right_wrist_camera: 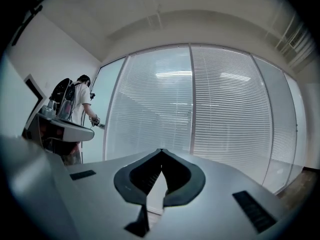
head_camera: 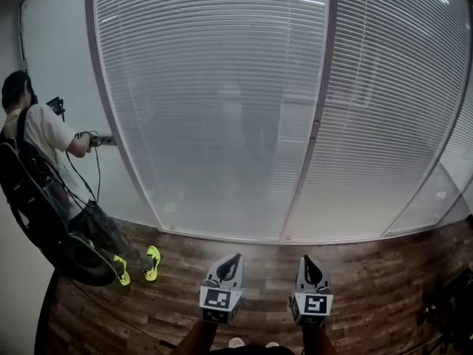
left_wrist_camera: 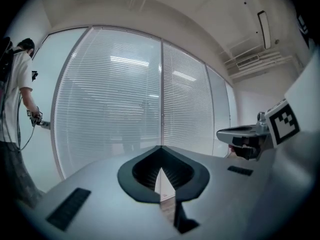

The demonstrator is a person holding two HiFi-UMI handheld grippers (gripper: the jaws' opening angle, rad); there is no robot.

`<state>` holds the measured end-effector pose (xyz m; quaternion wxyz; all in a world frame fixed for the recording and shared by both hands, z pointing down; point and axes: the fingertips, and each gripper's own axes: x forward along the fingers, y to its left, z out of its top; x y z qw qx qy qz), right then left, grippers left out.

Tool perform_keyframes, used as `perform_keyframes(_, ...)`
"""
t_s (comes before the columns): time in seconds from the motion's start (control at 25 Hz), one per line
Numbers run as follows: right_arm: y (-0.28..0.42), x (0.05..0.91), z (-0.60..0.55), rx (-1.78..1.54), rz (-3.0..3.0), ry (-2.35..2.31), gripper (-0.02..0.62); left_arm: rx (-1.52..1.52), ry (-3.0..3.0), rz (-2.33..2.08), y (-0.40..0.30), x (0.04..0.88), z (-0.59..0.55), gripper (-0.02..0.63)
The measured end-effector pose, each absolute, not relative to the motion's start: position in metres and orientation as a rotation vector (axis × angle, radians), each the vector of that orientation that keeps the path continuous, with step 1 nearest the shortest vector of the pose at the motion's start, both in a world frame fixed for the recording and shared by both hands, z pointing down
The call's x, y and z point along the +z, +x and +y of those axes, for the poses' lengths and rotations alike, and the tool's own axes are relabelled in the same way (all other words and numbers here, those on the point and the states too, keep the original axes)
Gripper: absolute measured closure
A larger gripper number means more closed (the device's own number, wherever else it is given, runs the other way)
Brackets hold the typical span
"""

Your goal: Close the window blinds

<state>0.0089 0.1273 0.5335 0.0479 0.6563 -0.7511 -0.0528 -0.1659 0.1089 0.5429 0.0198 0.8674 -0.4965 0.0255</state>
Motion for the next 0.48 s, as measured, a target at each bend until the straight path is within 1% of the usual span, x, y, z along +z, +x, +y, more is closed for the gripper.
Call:
perform_keyframes(0.2, 0.007, 0.537, 0.118, -0.163, -2.274, 2.008, 0.592, 0.089, 2.676, -1.574, -0.171, 0.541, 0.107, 0.606)
perform_keyframes(0.48, 0.015, 0.524, 0.111, -0.203, -2.332, 1.974, 0.592, 0.071, 2.685, -1.587, -0.150, 0.529, 0.102, 0.606)
